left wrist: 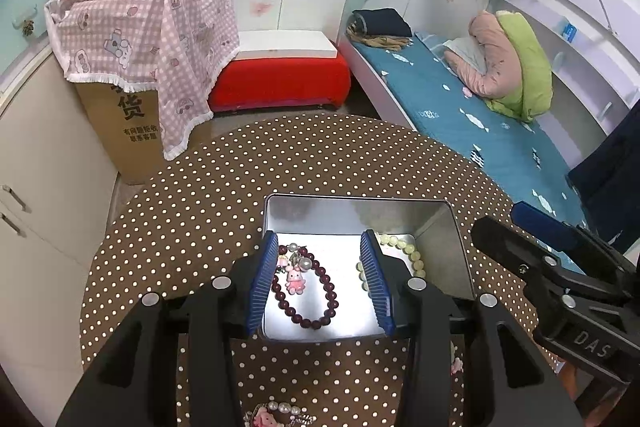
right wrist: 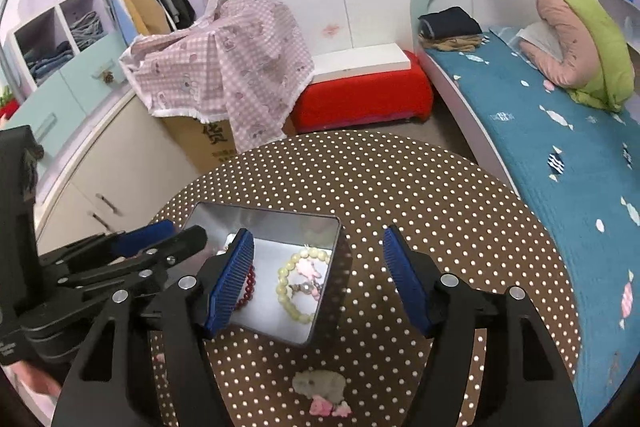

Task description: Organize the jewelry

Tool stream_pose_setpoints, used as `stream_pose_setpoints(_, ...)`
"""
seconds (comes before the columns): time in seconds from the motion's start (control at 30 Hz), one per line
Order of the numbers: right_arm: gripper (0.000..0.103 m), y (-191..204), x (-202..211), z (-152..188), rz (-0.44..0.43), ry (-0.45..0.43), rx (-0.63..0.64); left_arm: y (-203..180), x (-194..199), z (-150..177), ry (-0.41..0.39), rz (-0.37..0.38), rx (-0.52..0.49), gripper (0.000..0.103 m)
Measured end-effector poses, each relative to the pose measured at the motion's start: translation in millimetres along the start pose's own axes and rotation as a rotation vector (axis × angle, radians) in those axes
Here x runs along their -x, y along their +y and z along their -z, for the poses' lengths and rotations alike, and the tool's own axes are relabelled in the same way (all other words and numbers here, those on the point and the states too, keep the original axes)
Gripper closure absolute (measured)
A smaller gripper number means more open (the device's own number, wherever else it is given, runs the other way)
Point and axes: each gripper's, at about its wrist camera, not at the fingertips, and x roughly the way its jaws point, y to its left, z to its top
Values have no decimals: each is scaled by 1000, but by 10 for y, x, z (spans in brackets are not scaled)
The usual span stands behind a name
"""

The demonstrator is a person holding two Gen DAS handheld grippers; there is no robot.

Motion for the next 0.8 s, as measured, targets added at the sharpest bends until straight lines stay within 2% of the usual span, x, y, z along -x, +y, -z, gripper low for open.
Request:
stream_pose_setpoints(0.07,36,-11,38,31,1,1,0,5,47,21,-3,-3,3,62)
stream_pose_setpoints(0.13,35,-19,87,60,5,-2,-1,7,92,50,-10,-4,4,52)
stream_pose_setpoints(0.43,34,-115,366,243,47,-28,-27,21,333,239,-36,-20,14,52)
stream_pose_setpoints(0.5,30,-115,421,286,60,-33,-21,44,393,295,-37,-24,23,51)
stream_pose_setpoints(0.6,26,-130,527,389,75,-41,-15,73,480,388,-49,-35,31,41)
stream_pose_setpoints(0.8,21,-219,634,590,86,-22,-43,160,599,580,-42,-60,47,39)
